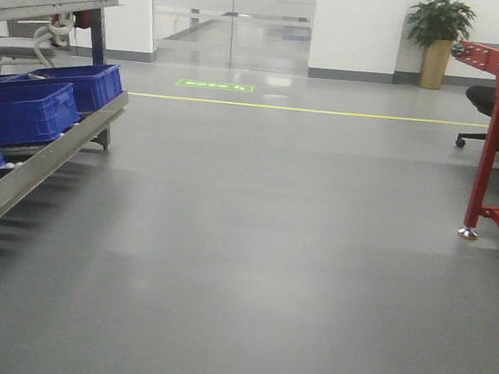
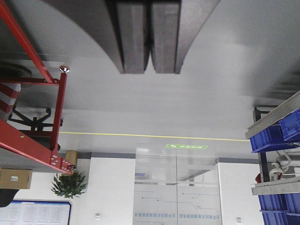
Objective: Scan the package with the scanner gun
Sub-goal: 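Drive the base forward along the aisle past the blue bins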
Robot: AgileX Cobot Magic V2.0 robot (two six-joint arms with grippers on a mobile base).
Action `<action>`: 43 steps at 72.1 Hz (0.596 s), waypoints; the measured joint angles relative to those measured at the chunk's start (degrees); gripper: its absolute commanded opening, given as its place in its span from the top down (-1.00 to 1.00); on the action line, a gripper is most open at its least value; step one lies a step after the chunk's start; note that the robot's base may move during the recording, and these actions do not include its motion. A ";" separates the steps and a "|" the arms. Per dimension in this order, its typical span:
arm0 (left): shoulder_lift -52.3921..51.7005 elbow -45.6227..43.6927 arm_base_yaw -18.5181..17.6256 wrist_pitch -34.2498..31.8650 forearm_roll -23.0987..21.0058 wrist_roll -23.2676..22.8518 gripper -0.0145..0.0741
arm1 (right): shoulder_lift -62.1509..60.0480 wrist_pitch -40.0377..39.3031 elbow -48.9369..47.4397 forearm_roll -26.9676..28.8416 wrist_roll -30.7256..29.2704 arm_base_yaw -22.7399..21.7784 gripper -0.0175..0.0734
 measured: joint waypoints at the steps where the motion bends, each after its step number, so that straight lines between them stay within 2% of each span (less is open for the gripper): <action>1: 0.00 0.00 0.00 0.00 0.00 0.00 0.92 | 0.00 0.00 0.00 0.00 0.00 0.00 0.99; 43: 0.00 0.00 0.00 0.00 0.00 0.00 0.92 | 0.00 0.00 0.00 0.00 0.00 0.00 0.99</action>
